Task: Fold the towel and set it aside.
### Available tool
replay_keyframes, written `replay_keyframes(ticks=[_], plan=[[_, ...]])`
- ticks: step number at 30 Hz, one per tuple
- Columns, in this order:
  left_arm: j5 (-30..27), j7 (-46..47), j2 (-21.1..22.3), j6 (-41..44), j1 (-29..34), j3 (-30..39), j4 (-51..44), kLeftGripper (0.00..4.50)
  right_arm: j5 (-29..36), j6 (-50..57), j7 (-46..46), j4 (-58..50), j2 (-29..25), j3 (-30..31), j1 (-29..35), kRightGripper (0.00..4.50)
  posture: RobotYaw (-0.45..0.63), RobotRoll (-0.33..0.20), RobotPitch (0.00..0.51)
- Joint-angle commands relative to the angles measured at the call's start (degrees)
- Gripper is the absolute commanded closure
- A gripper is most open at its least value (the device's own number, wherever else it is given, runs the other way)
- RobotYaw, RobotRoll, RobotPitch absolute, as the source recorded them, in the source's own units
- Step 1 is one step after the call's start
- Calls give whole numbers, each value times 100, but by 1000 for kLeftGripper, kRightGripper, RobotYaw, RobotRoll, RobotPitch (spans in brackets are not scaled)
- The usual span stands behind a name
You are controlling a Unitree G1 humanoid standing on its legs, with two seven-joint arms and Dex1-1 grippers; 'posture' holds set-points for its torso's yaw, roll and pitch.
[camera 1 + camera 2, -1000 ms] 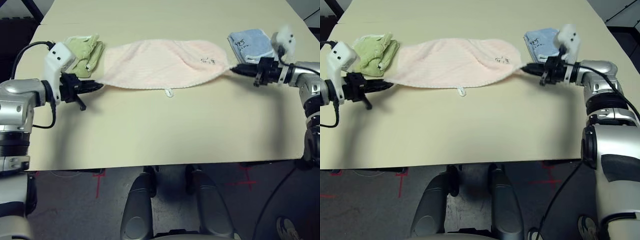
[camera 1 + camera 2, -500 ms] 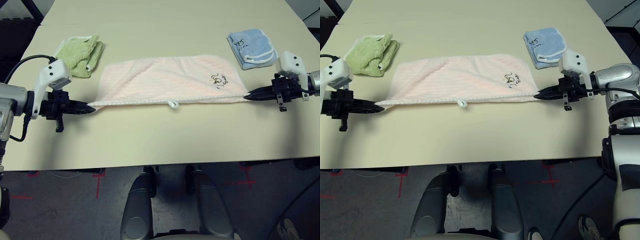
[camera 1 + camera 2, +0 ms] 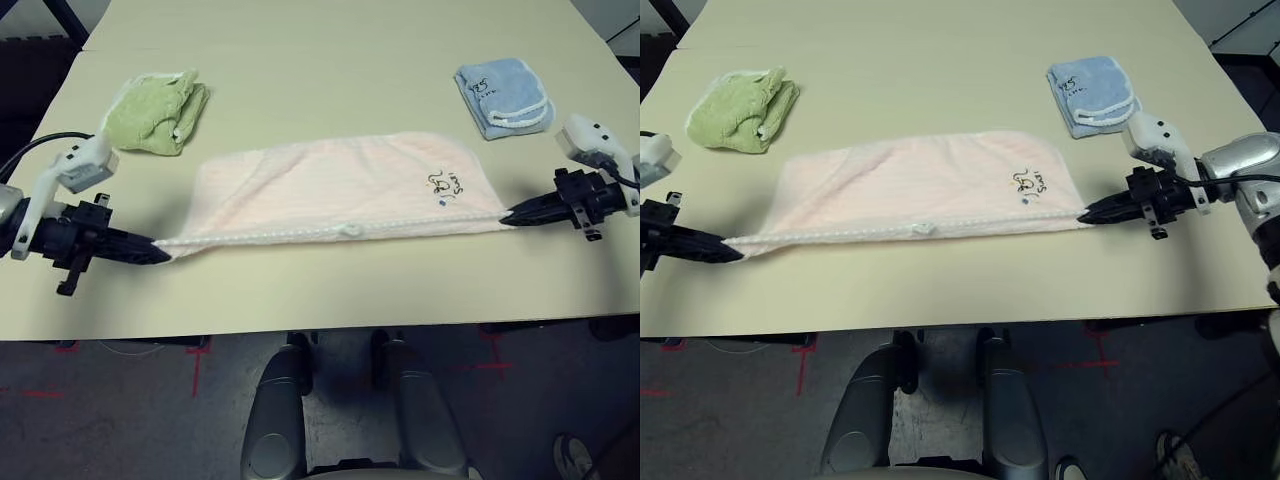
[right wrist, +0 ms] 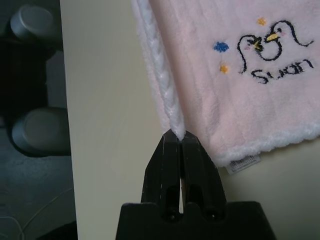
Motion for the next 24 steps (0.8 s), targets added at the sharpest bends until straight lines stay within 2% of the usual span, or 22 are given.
replay_keyframes(ticks=[1, 3, 8, 14, 19, 24], plan=[[426, -29, 233, -561, -79, -459, 451, 4474, 177, 81, 13, -215, -432, 451, 87, 4500, -63, 0, 272], [533, -29, 204, -792, -198, -598, 606, 4474, 262, 107, 13, -266, -464, 525, 50, 4500, -63, 0, 270], [965, -29, -87, -1244, -856, -704, 1151, 4474, 139, 144, 13, 241, -115, 216, -269, 4500, -58, 0, 270], [888, -29, -126, -1025, -1537, -1001, 990, 4474, -360, -172, 13, 998, 203, 95, -688, 4500, -55, 0, 270], [1193, -29, -439, -1146, -2035, -1032, 1305, 4474, -1095, -620, 13, 1837, 636, -343, -985, 4500, -51, 0, 265], [1877, 65, -1148, -1391, -2396, -456, 1968, 4474, -2095, -1160, -193, 2643, 1037, -979, -1153, 4500, -44, 0, 263]])
